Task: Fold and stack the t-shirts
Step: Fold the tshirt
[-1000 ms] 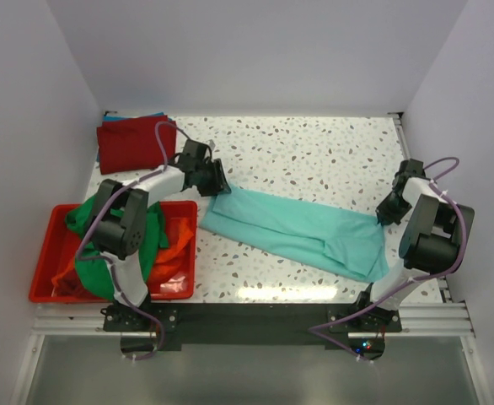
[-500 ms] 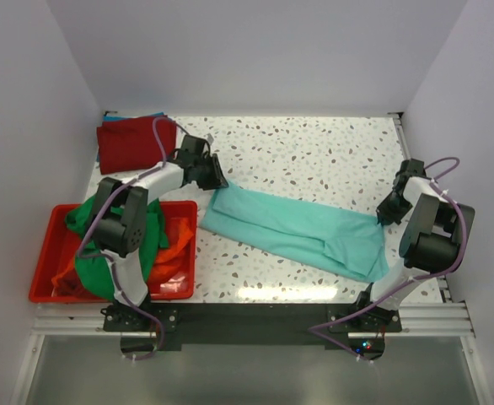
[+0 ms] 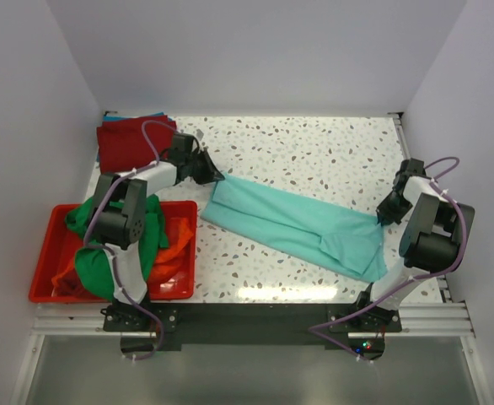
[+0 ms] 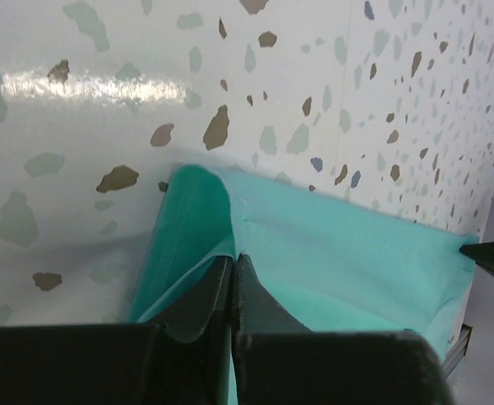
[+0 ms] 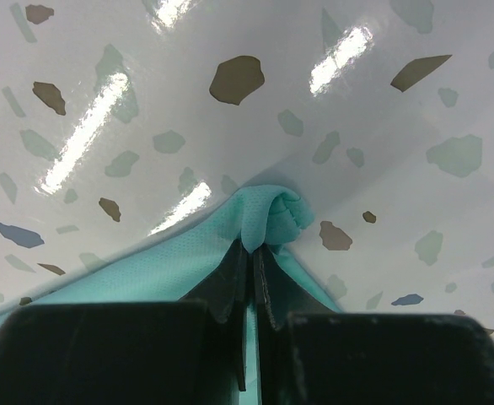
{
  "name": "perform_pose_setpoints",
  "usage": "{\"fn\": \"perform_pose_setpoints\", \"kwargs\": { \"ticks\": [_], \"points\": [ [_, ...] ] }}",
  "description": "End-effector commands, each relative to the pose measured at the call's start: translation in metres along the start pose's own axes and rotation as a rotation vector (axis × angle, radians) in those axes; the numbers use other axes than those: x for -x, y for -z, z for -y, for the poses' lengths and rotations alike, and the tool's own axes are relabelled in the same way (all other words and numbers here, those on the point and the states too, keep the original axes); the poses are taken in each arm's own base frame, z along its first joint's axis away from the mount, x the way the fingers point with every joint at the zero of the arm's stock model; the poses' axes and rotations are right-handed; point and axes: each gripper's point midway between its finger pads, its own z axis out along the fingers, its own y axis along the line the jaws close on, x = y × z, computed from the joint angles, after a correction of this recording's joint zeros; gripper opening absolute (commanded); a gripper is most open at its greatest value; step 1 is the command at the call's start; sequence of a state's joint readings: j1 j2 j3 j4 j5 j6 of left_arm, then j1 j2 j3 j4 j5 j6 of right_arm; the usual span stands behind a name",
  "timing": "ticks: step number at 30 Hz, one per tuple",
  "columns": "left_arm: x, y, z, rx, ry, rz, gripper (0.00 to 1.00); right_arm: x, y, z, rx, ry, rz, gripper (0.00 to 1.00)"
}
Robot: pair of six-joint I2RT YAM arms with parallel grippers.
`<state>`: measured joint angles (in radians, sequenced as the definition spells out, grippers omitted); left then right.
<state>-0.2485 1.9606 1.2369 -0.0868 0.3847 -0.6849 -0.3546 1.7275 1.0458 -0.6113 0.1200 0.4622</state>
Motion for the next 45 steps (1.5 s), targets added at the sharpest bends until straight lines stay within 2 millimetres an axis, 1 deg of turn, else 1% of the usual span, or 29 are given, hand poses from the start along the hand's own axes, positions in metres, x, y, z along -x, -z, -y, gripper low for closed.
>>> {"fn": "perform_pose_setpoints", "kwargs": {
  "ticks": [1,3,4,6,12,14,20,27,35,39,40,42,43,45],
  "points": [
    [0.026,0.006,0.019,-0.127,0.017,0.068,0.00,0.004,-0.005,0.003,-0.023,0.006,0.002,0.00],
    [0.026,0.003,0.021,-0.149,0.015,0.061,0.00,0.003,-0.006,0.003,-0.024,0.007,-0.001,0.00],
    [0.023,0.002,0.024,-0.172,0.015,0.046,0.00,0.002,-0.007,0.004,-0.027,0.006,-0.004,0.00],
    [0.023,0.000,0.023,-0.182,0.018,0.044,0.00,0.003,-0.007,0.004,-0.028,0.004,-0.002,0.00],
    [0.034,-0.006,0.019,-0.211,0.005,0.070,0.00,0.005,-0.006,0.003,-0.024,-0.003,0.002,0.00],
    [0.037,-0.009,0.022,-0.230,-0.003,0.062,0.00,0.006,-0.006,0.002,-0.019,-0.005,0.003,0.00],
    [0.046,-0.009,0.034,-0.266,0.009,0.067,0.00,0.005,-0.007,0.002,-0.019,-0.004,0.002,0.00],
    [0.045,-0.009,0.047,-0.364,0.089,0.055,0.00,0.005,-0.005,0.002,-0.015,-0.002,0.003,0.00],
    [0.046,-0.024,0.036,-0.361,0.154,0.074,0.00,0.004,-0.006,0.002,-0.015,-0.003,-0.004,0.00],
    [0.048,-0.032,0.021,-0.313,0.171,0.094,0.08,0.007,-0.002,0.003,-0.019,-0.001,0.010,0.00],
    [0.049,-0.032,0.018,-0.299,0.164,0.101,0.16,0.010,0.000,0.003,-0.022,-0.002,0.023,0.00],
    [0.052,-0.032,0.008,-0.251,0.169,0.119,0.22,0.016,0.005,0.004,-0.027,-0.004,0.048,0.00],
    [0.055,-0.030,0.005,-0.226,0.157,0.124,0.27,0.020,0.006,0.002,-0.021,-0.010,0.060,0.00],
    [0.061,-0.028,0.000,-0.189,0.119,0.145,0.31,0.025,0.007,0.000,-0.020,-0.018,0.072,0.00]
  ]
}}
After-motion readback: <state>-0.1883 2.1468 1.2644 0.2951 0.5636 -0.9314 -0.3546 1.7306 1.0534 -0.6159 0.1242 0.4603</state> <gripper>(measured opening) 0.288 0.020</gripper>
